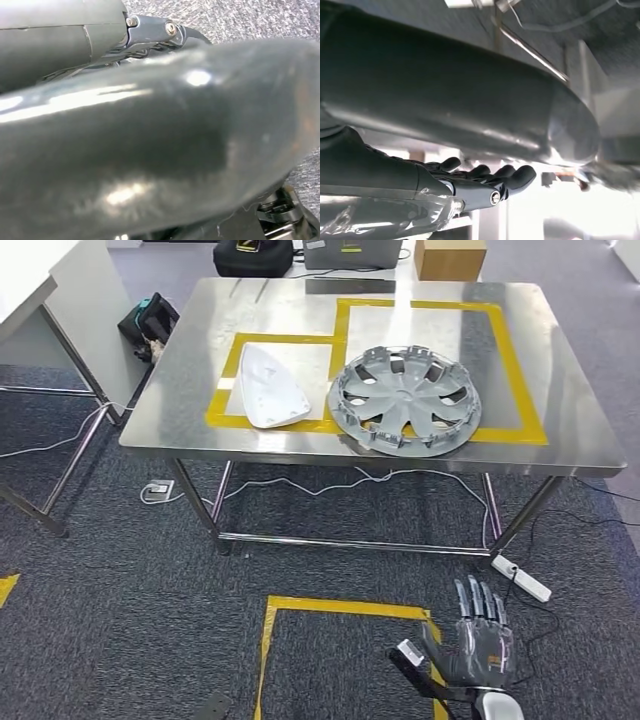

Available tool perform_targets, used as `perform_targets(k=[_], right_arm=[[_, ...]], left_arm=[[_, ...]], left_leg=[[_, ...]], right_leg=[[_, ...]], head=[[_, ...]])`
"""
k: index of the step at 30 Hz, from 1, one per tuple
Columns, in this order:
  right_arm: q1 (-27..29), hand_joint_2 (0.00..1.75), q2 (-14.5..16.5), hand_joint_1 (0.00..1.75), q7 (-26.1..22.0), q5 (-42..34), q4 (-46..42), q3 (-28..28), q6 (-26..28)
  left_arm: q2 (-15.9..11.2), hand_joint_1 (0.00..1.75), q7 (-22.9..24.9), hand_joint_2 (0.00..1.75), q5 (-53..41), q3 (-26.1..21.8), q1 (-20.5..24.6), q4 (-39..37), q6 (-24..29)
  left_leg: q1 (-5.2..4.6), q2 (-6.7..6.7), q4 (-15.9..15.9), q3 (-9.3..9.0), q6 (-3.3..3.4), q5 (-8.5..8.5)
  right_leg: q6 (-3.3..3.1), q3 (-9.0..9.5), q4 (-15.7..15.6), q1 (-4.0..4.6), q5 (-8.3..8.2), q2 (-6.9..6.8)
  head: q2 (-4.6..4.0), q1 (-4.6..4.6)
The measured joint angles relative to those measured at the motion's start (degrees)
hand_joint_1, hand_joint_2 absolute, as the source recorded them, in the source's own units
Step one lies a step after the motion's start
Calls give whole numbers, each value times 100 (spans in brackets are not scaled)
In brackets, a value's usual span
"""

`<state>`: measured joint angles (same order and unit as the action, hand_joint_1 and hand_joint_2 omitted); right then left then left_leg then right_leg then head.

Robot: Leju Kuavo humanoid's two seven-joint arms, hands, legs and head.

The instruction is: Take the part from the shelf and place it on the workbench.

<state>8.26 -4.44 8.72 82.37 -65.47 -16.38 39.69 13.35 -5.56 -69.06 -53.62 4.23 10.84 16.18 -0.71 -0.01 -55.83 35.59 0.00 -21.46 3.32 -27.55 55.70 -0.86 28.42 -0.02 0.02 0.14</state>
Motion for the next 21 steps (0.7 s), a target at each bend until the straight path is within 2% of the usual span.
perform_targets(k=[1, 2, 4, 5, 6, 7, 8, 9, 10, 11, 12, 13, 14, 15, 16, 17, 19, 20, 21], right_arm=[[50, 0, 87, 0, -154, -107, 31, 179, 0], [81, 0, 173, 0, -299, -206, 67, 357, 0], [128, 0, 361, 0, -628, -365, 176, 753, 0], [152, 0, 459, 0, -804, -423, 247, 956, 0], [168, 0, 563, 0, -982, -475, 336, 1172, 0], [172, 0, 663, 0, -1144, -525, 441, 1391, 0], [166, 0, 755, 0, -1287, -571, 555, 1609, 0], [155, 0, 847, 0, -1430, -602, 684, 1847, 0], [140, 0, 933, 0, -1571, -608, 817, 2089, 0], [117, 0, 1017, 0, -1714, -589, 959, 2342, 0], [80, 0, 1100, 0, -1851, -549, 1116, 2607, 0], [39, 0, 1177, 0, -1959, -499, 1278, 2868, 0], [5, 0, 1244, 0, -2034, -455, 1431, 3112, 0], [-14, 0, 1299, 0, -2075, -423, 1568, 3337, 1], [-17, 0, 1347, 0, -2094, -404, 1683, 3529, 1], [-22, 0, 1386, 0, -2114, -391, 1785, 3688, 2], [-71, 0, 1451, 0, -2188, -403, 2008, 3955, 1], [-117, 0, 1473, 0, -2252, -444, 2153, 4096, 1], [-173, 0, 1487, 0, -2324, -518, 2322, 4249, 0]], left_arm=[[3, 0, 4, 0, 14, -17, -7, 0, 20], [6, 0, 9, 0, 26, -34, -13, 0, 36], [12, 0, 14, 0, 48, -55, -17, 0, 58], [13, 0, 14, 0, 57, -63, -17, 0, 69], [13, 0, 14, 0, 63, -71, -16, 0, 81], [14, 0, 14, 0, 68, -81, -16, 0, 96], [14, 0, 14, 0, 73, -90, -15, 0, 109], [15, 0, 14, 0, 79, -98, -13, 0, 122], [17, 0, 13, 0, 88, -103, -8, 0, 134], [20, 0, 13, 0, 99, -107, -2, 0, 147], [24, 0, 12, 0, 111, -114, 7, 0, 162], [28, 0, 12, 0, 121, -125, 12, 0, 176], [36, 0, 12, 0, 126, -138, 12, 0, 187], [42, 0, 12, 0, 128, -154, 10, 0, 197], [47, 0, 12, 0, 130, -169, 3, 0, 204], [53, 0, 12, 0, 130, -181, -4, 0, 210], [57, 0, 11, 0, 137, -196, -6, 0, 222], [59, 0, 7, 0, 147, -198, -5, 0, 232], [59, 0, 3, 0, 160, -202, -4, 0, 245]], left_leg=[[8, -3, -131, 52, -37, -155], [18, -5, -367, 132, -73, -393], [33, -4, -1124, 335, -121, -929], [36, -4, -1449, 394, -126, -1058], [36, -5, -1638, 385, -120, -1051], [35, -5, -1628, 288, -102, -920], [30, -6, -1431, 100, -74, -741], [21, -8, -1089, -174, -37, -606], [6, -11, -649, -493, 3, -561], [-9, -14, -238, -773, 34, -589], [-25, -17, 60, -958, 57, -645], [-39, -18, 225, -1036, 75, -679], [-35, -15, 277, -1022, 95, -664], [-31, -9, 284, -979, 124, -618], [-24, -2, 294, -935, 163, -563], [-14, 7, 306, -884, 195, -504], [-22, 21, 297, -761, 235, -397], [-28, 26, 291, -689, 237, -342], [-34, 30, 281, -612, 236, -288]], right_leg=[[-56, -46, 3, -7, -43, -5], [-108, -101, 3, -13, -88, -9], [-168, -228, 14, 2, -190, -11], [-179, -301, 16, 10, -244, -15], [-184, -380, 21, 20, -304, -17], [-182, -458, 26, 29, -361, -18], [-176, -530, 31, 36, -415, -16], [-163, -588, 35, 39, -466, -13], [-143, -633, 41, 47, -509, -11], [-117, -667, 44, 51, -559, -11], [-87, -696, 43, 51, -613, -13], [-56, -721, 35, 50, -671, -16], [-24, -746, 25, 44, -718, -15], [4, -777, 40, 38, -695, -12], [32, -829, 136, 33, -563, -10], [57, -907, 352, 31, -331, -7], [93, -1103, 1082, 27, 233, -7], [105, -1167, 1443, 26, 388, -7], [111, -1168, 1668, 27, 401, -7]], head=[[0, -6], [0, -19], [0, -38], [0, -42], [0, -40], [0, -41], [0, -42], [0, -41], [0, -40], [-1, -37], [-1, -37], [-1, -35], [-1, -36], [0, -39], [0, -29], [0, -19], [-1, 6], [-1, 7], [-1, 7]])
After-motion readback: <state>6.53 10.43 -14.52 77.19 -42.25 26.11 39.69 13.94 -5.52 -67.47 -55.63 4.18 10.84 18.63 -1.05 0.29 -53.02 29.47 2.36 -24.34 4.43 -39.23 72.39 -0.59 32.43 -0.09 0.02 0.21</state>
